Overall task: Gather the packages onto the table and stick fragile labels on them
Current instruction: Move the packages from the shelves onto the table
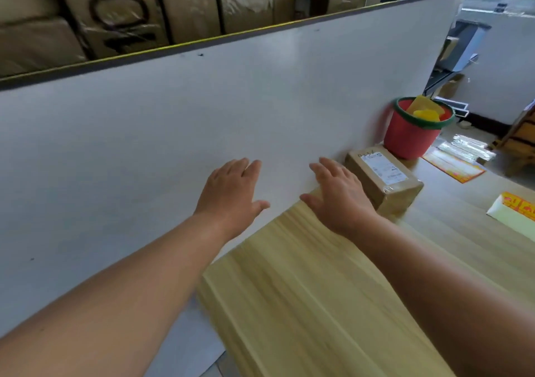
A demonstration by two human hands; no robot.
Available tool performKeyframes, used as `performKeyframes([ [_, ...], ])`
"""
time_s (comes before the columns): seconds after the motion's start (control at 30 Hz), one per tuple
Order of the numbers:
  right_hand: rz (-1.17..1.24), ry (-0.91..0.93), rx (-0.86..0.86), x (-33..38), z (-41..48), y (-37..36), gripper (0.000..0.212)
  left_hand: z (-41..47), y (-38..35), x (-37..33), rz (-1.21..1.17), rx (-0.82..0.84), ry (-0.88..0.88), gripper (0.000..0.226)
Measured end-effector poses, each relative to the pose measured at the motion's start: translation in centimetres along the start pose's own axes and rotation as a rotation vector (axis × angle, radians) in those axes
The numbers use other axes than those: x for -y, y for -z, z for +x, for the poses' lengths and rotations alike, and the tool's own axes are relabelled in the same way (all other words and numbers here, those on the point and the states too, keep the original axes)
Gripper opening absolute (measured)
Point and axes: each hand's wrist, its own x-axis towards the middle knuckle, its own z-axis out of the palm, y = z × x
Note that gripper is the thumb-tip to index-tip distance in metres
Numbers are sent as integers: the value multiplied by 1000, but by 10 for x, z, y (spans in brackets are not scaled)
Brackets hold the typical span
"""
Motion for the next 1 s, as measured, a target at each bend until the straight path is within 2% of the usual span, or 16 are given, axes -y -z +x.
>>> performKeyframes([
  [0.43,-69,471,-46,294,-190,22,68,-337,139,137,87,-176,308,80],
  [0.6,-47,630,-61,395,-252,23,67,-453,185,180,152,-301,448,80],
  [0.8,57,814,-52,498,-302,30,66,-551,228,225,200,-380,628,83],
  [1.0,168,901,-32,570,-303,30,67,-594,251,269,173,-471,801,85],
])
